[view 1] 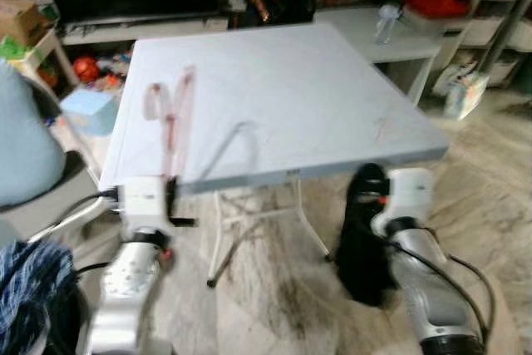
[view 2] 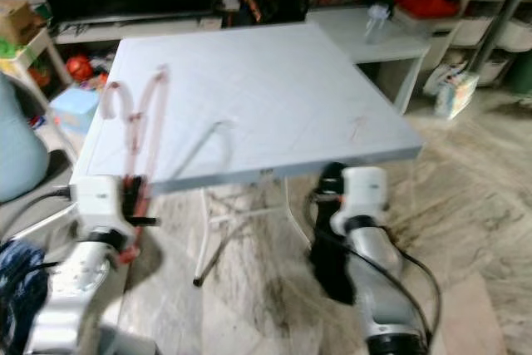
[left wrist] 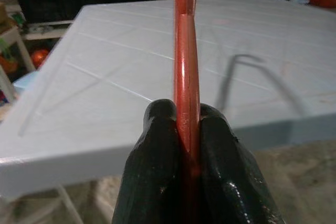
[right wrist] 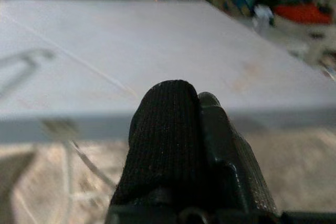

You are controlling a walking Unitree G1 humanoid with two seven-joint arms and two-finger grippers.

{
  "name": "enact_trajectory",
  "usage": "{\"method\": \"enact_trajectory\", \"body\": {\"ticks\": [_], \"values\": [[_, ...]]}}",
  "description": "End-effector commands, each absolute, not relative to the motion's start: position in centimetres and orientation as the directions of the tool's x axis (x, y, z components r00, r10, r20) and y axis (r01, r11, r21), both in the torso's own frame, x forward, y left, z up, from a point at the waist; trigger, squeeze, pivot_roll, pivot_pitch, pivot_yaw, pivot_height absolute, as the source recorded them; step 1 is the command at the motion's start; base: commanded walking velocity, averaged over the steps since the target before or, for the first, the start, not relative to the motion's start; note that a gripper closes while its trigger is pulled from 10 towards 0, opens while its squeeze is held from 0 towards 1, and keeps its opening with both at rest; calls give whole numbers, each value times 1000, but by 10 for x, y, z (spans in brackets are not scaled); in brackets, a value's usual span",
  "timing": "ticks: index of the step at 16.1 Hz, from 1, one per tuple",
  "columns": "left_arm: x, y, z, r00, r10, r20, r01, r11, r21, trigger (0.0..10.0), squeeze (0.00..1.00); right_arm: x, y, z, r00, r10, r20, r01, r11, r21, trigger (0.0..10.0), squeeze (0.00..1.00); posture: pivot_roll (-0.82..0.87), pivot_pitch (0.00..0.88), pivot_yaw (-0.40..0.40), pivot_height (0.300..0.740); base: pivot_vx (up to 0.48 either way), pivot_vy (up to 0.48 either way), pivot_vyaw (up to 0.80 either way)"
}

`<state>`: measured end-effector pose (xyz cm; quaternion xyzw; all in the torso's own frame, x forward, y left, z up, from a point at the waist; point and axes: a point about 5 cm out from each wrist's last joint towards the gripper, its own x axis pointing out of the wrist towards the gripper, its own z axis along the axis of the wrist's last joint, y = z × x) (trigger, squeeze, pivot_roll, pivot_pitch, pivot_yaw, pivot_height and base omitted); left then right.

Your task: Hang hanger

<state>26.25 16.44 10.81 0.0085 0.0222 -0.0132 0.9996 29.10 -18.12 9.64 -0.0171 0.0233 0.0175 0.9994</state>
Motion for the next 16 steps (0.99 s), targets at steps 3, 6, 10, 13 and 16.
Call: {"method": "enact_trajectory", "body": {"ticks": [3,6,10,13,16], "values": [[270,175,116,999,35,22,-35,999,20,10000,0,305,-167,110,995,102,20,-100,992,-73,10000,0,113,0,-40,740,0,0,0],[267,173,112,999,29,23,-29,999,19,10000,0,303,-165,113,989,141,46,-137,987,-82,10000,0,94,0,-32,740,87,0,0],[266,166,113,999,12,34,-12,1000,-5,10000,0,306,-157,121,984,155,85,-151,987,-48,10000,0,76,0,-30,740,396,0,0],[270,163,127,997,22,74,-21,1000,-17,10000,0,309,-144,142,963,206,174,-207,978,-17,10000,0,57,0,-29,740,456,0,0],[274,156,135,995,11,98,-9,1000,-24,10000,0,310,-141,159,947,228,226,-231,973,-12,10000,0,49,0,-27,740,458,0,0]]}}
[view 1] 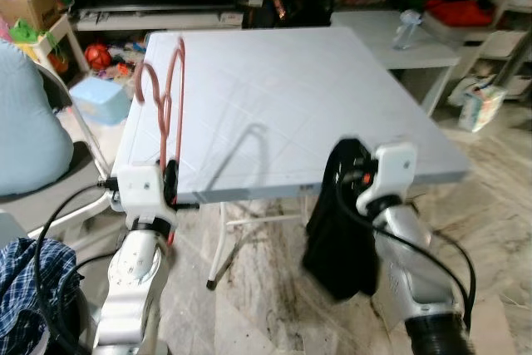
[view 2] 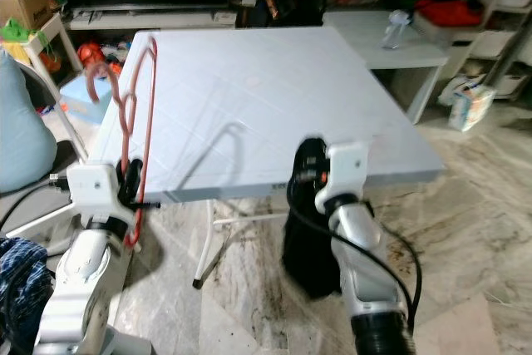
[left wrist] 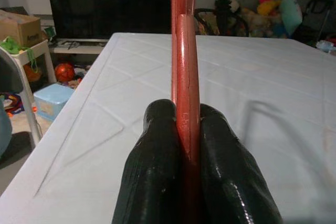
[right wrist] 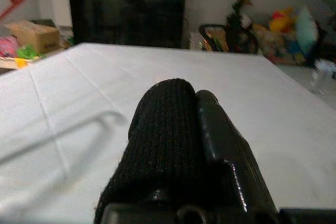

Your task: Hang hanger

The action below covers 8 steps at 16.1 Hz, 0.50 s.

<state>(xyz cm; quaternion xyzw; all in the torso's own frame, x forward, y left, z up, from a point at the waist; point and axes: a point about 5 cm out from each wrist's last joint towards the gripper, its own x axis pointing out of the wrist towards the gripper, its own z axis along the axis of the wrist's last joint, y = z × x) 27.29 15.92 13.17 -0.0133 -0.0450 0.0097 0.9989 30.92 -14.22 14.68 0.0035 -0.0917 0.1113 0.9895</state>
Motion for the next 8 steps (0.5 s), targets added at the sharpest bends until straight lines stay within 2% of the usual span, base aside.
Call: {"method": "enact_trajectory", "body": {"ticks": [1,6,7,8], "values": [[274,155,135,995,8,95,-6,1000,-21,10000,0,310,-141,159,946,229,230,-232,973,-11,10000,0,49,0,-27,740,458,0,0],[270,156,133,996,18,84,-15,999,-30,10000,0,309,-141,158,943,244,225,-250,968,-4,10000,0,51,0,-30,740,458,0,0],[271,158,133,996,47,78,-46,999,-16,10000,0,309,-138,159,937,268,225,-271,962,-15,10000,0,51,0,-32,740,375,0,0],[271,160,132,993,92,73,-92,996,-3,10000,0,309,-137,160,934,275,226,-278,960,-19,10000,0,49,0,-33,740,0,0,0]]}}
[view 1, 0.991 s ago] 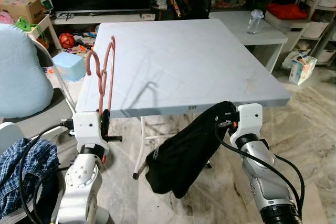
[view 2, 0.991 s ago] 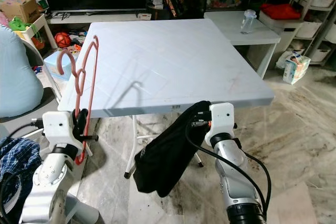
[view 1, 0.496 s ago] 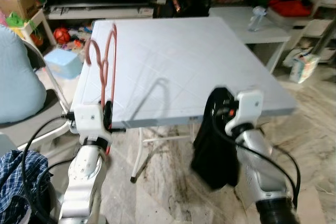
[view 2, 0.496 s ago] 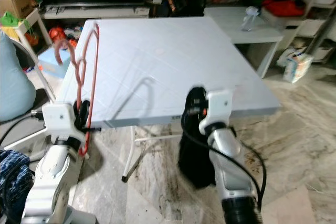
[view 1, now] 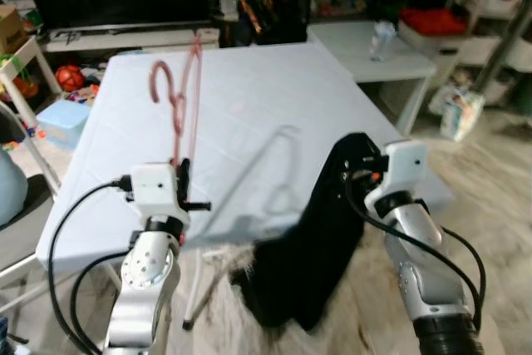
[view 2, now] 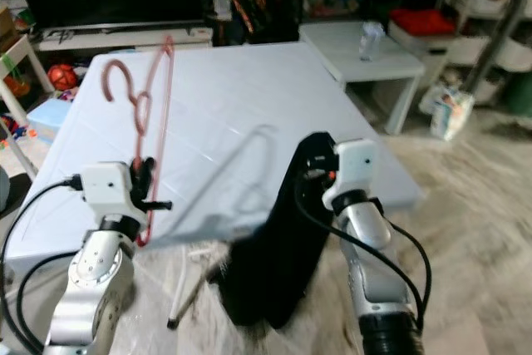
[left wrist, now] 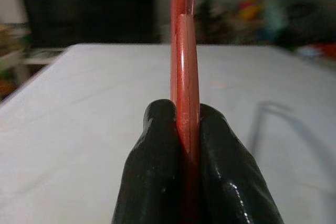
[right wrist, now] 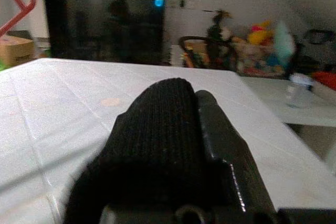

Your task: Hang hanger

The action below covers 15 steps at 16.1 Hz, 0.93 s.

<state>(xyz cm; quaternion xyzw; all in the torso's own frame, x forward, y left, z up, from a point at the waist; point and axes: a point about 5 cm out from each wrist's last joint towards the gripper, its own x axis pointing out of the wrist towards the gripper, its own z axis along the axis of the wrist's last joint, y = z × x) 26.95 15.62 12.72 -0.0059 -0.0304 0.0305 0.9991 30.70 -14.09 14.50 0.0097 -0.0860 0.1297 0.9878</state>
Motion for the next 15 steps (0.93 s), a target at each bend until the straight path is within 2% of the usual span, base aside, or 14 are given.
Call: {"method": "enact_trajectory", "body": {"ticks": [1,4,6,13,15], "values": [[271,161,132,991,115,70,-116,993,0,10000,0,309,-138,160,934,277,226,-279,960,-20,10000,0,49,0,-33,740,0,0,0],[269,161,127,989,142,48,-144,989,25,10000,0,309,-139,160,932,291,216,-286,957,-55,10000,0,47,0,-34,740,0,0,0],[269,159,127,990,133,48,-135,990,33,10000,0,308,-136,163,921,315,230,-301,949,-94,10000,0,46,0,-34,740,0,0,800],[271,157,126,992,119,38,-121,992,34,10000,0,311,-137,164,927,296,229,-288,955,-69,10000,0,49,0,-35,740,0,0,788],[270,157,126,994,103,41,-105,994,28,10000,0,312,-138,164,930,287,229,-281,958,-61,10000,0,48,0,-34,740,0,0,0]]}}
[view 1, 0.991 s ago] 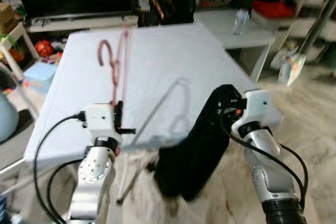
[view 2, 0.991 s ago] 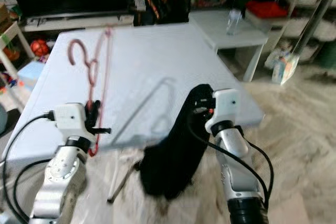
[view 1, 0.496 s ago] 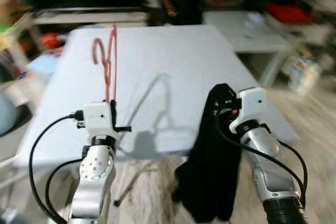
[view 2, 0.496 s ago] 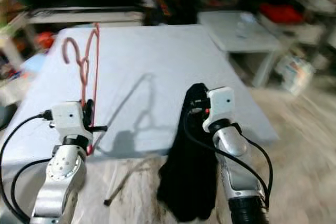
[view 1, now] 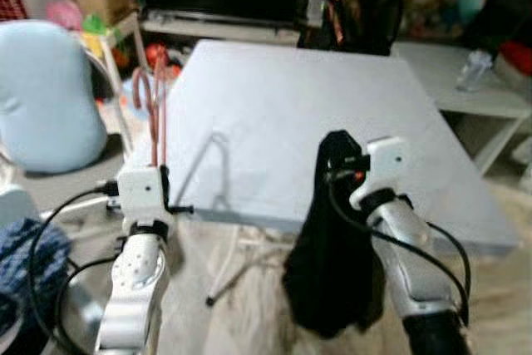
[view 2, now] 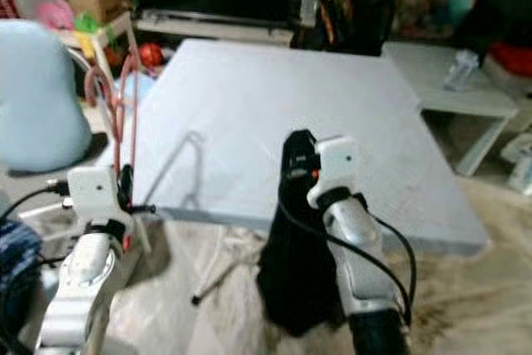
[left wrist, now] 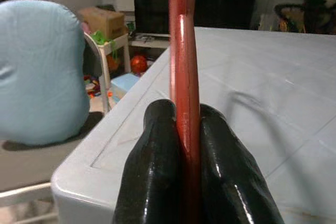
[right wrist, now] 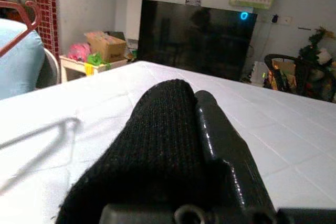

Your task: Hang hanger

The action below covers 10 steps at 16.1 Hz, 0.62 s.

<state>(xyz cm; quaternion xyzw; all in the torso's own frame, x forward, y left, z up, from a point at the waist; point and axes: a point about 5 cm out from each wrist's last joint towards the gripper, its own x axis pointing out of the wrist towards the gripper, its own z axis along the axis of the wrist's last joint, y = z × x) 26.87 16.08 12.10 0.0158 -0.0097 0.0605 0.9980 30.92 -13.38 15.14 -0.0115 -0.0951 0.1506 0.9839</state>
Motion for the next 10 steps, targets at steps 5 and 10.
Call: {"method": "enact_trajectory", "body": {"ticks": [5,10], "values": [[271,155,126,996,79,33,-79,997,14,10000,0,312,-138,161,937,272,219,-271,962,-35,10000,0,46,0,-28,740,0,0,0],[271,147,120,999,52,11,-52,999,2,10000,0,366,-94,224,868,365,337,-389,921,4,10000,0,62,0,-52,740,0,0,0]]}}
